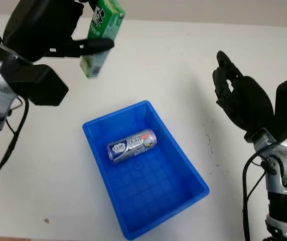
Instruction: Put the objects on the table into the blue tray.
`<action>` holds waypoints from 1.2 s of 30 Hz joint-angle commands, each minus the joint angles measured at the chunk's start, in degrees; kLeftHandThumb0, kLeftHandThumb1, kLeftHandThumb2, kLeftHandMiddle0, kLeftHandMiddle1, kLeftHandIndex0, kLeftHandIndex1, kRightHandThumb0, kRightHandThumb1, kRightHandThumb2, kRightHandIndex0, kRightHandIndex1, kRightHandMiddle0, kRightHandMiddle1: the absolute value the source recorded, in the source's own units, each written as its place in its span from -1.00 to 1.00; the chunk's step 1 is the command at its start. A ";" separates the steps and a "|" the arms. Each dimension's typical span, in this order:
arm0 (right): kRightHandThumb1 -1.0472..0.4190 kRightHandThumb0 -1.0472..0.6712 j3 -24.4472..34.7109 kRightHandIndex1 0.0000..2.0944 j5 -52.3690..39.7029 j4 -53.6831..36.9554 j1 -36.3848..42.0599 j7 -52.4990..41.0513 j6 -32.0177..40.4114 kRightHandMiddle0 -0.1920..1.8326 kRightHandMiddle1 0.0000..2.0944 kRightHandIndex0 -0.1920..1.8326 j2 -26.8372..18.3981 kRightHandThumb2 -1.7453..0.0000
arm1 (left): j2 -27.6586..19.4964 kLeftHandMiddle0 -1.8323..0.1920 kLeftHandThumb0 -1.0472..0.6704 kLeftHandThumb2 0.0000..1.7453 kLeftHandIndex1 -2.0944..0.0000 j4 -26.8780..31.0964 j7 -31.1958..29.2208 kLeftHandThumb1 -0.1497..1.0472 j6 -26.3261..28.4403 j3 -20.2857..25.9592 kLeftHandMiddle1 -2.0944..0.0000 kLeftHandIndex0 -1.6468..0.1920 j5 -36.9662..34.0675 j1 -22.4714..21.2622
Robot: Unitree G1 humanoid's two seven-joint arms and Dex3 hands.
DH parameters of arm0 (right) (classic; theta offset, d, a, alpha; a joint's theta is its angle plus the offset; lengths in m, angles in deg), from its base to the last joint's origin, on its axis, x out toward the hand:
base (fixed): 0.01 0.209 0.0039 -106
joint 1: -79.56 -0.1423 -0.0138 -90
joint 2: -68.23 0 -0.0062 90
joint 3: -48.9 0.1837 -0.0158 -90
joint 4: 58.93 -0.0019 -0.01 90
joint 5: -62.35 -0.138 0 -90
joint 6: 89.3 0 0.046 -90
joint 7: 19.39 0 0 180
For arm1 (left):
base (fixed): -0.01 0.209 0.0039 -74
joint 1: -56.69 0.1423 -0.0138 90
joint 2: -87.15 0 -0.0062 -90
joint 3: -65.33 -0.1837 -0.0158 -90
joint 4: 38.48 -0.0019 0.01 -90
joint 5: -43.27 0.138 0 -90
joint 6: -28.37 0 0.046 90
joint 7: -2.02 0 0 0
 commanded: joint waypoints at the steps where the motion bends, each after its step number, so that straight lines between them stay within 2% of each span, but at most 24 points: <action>1: -1.00 -0.48 -0.19 -1.00 -0.02 -0.71 0.09 0.32 0.56 -1.00 -1.00 -1.00 0.34 0.17 | -2.69 -0.01 -0.32 -0.71 -0.99 16.98 -8.06 1.00 12.04 4.99 -1.00 0.34 -10.53 5.66; 4: -1.00 -0.48 -0.37 -1.00 -0.08 -0.70 0.05 0.30 0.47 -1.00 -1.00 -1.00 0.37 0.17 | -6.37 0.00 -0.31 -0.70 -1.00 25.63 -16.31 1.00 23.92 7.36 -1.00 0.30 -17.70 7.74; 8: -1.00 -0.48 -0.57 -1.00 -0.08 -0.72 -0.06 0.56 0.58 -1.00 -1.00 -1.00 0.44 0.17 | -8.86 0.11 -0.33 -0.66 -0.96 32.36 -24.54 1.00 37.50 10.33 -1.00 0.39 -23.69 8.20; 10: -1.00 -0.49 -0.62 -1.00 -0.10 -0.58 -0.13 0.56 0.59 -1.00 -1.00 -1.00 0.43 0.18 | -8.97 0.18 -0.31 -0.66 -0.89 33.73 -28.45 1.00 42.30 10.98 -1.00 0.42 -26.51 8.18; 12: -1.00 -0.49 -0.69 -1.00 -0.07 -0.49 -0.18 0.46 0.35 -1.00 -1.00 -1.00 0.44 0.18 | -7.96 0.22 -0.30 -0.66 -0.73 33.55 -32.17 1.00 44.34 10.84 -0.94 0.40 -28.07 8.39; 13: -1.00 -0.48 -0.76 -1.00 0.02 -0.54 -0.24 0.59 0.46 -1.00 -1.00 -1.00 0.46 0.18 | -7.40 0.27 -0.26 -0.67 -0.56 33.21 -34.25 1.00 45.37 10.53 -0.78 0.43 -29.15 8.31; 14: -1.00 -0.48 -0.81 -1.00 0.08 -0.58 -0.28 0.71 0.55 -1.00 -1.00 -1.00 0.47 0.18 | -6.96 0.34 -0.22 -0.68 -0.29 32.98 -35.79 1.00 46.18 10.39 -0.58 0.49 -29.83 8.22; 15: -1.00 -0.48 -0.80 -1.00 0.00 -0.58 -0.30 0.76 0.67 -1.00 -1.00 -1.00 0.53 0.18 | -6.99 0.36 -0.21 -0.68 -0.19 32.94 -37.14 1.00 47.95 9.95 -0.51 0.50 -30.30 7.76; 16: -1.00 -0.48 -0.79 -1.00 -0.08 -0.64 -0.27 0.79 0.77 -1.00 -1.00 -1.00 0.54 0.18 | -6.80 0.39 -0.22 -0.70 -0.01 32.87 -38.31 1.00 49.72 9.77 -0.29 0.53 -30.97 7.44; 17: -1.00 -0.48 -0.84 -1.00 -0.10 -0.70 -0.23 0.74 0.88 -1.00 -1.00 -1.00 0.47 0.18 | -6.52 0.36 -0.23 -0.76 0.33 32.73 -39.55 1.00 51.26 9.51 0.26 0.53 -31.57 7.10; 18: -1.00 -0.48 -0.91 -1.00 -0.08 -0.79 -0.19 0.76 1.00 -1.00 -1.00 -1.00 0.43 0.17 | -6.23 0.33 -0.25 -0.79 0.56 32.59 -40.84 1.00 52.77 9.13 0.58 0.51 -32.14 6.58; 19: -1.00 -0.48 -0.96 -1.00 -0.01 -0.91 -0.14 0.82 1.07 -1.00 -1.00 -1.00 0.42 0.17 | -5.87 0.39 -0.27 -0.82 0.73 32.39 -42.11 1.00 53.67 8.81 0.78 0.55 -32.43 6.14; 20: -1.00 -0.48 -1.00 -1.00 0.07 -1.02 -0.08 0.96 1.05 -1.00 -1.00 -1.00 0.48 0.17 | -5.64 0.53 -0.31 -0.86 0.86 32.15 -43.22 1.00 54.23 8.51 0.91 0.63 -32.38 5.80; 23: -1.00 -0.48 -0.85 -1.00 -0.06 -1.14 0.10 1.22 1.02 -1.00 -1.00 -1.00 0.61 0.18 | -2.98 0.84 -0.42 -0.90 0.97 30.57 -44.43 1.00 54.07 9.67 0.98 0.81 -33.28 6.28; 26: -1.00 -0.49 -0.85 -1.00 -0.13 -1.08 0.14 1.07 0.96 -1.00 -1.00 -1.00 0.41 0.20 | -0.77 0.97 -0.48 -0.93 0.97 30.21 -43.24 0.99 55.16 11.27 0.98 0.91 -34.43 6.61; 31: -1.00 -0.50 -1.08 -1.00 -0.06 -0.55 -0.29 0.70 0.82 -1.00 -1.00 -1.00 0.27 0.19 | 3.84 1.00 -0.51 -0.93 0.97 30.49 -37.57 0.99 57.85 14.59 1.00 0.95 -36.27 7.66; 36: -1.00 -0.49 -1.06 -1.00 -0.24 -0.23 -0.77 0.59 1.15 -1.00 -1.00 -1.00 0.44 0.18 | 7.27 0.97 -0.55 -0.79 0.95 30.27 -33.17 1.00 54.77 16.62 0.95 0.93 -34.19 9.07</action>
